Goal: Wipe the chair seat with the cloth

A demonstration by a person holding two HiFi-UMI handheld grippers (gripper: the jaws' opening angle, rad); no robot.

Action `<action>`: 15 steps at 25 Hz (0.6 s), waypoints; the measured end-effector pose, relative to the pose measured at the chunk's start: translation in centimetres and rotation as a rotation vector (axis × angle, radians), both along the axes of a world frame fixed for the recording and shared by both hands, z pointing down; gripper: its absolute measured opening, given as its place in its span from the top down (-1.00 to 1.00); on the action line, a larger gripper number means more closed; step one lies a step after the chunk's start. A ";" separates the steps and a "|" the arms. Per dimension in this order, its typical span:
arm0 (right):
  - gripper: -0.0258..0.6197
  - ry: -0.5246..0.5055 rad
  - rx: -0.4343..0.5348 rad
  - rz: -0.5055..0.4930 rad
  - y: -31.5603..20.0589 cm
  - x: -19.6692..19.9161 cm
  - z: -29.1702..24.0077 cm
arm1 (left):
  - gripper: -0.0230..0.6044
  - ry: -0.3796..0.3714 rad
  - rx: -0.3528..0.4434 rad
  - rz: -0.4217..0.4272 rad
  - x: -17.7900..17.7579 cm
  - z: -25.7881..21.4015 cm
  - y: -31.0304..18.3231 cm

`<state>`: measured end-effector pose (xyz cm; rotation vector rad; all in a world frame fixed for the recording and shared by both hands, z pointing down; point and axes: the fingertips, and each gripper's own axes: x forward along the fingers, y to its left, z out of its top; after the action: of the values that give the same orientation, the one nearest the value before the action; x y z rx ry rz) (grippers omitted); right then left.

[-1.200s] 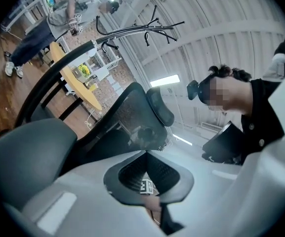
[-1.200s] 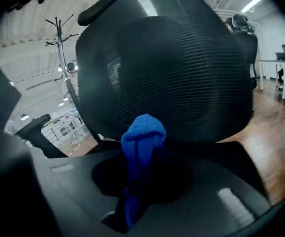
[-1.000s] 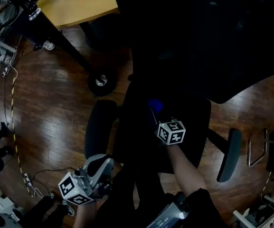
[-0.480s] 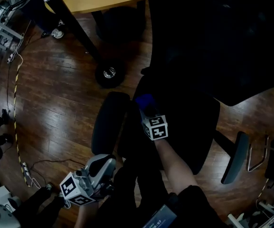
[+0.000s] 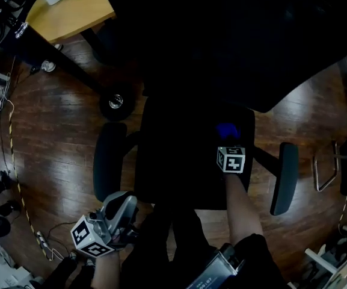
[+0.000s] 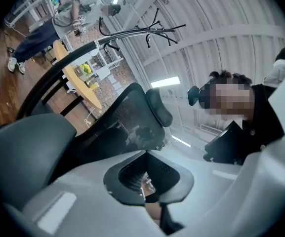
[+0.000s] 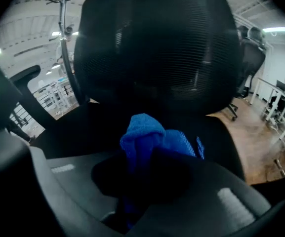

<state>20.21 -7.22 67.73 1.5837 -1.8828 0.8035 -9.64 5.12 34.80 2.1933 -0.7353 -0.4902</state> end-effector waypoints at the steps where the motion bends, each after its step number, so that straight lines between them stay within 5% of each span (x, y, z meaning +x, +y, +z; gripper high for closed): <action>1: 0.74 0.011 -0.002 0.038 0.6 2.5 -0.3 | 0.95 -0.003 -0.002 0.011 0.5 0.1 0.0; 6: 0.74 0.020 0.002 0.119 3.4 8.5 -1.7 | 0.95 -0.029 -0.008 0.073 2.7 0.5 0.0; 12: 0.74 0.019 0.085 0.092 3.9 9.5 -2.1 | 0.95 -0.051 -0.009 0.061 3.3 0.5 0.1; 15: 0.74 -0.083 0.148 0.098 4.1 8.6 -3.4 | 0.95 -0.051 -0.006 0.041 2.7 0.3 0.5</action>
<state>28.83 -3.08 64.33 1.7693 -1.9763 0.7981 -6.90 5.63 35.07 2.2182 -0.7167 -0.4126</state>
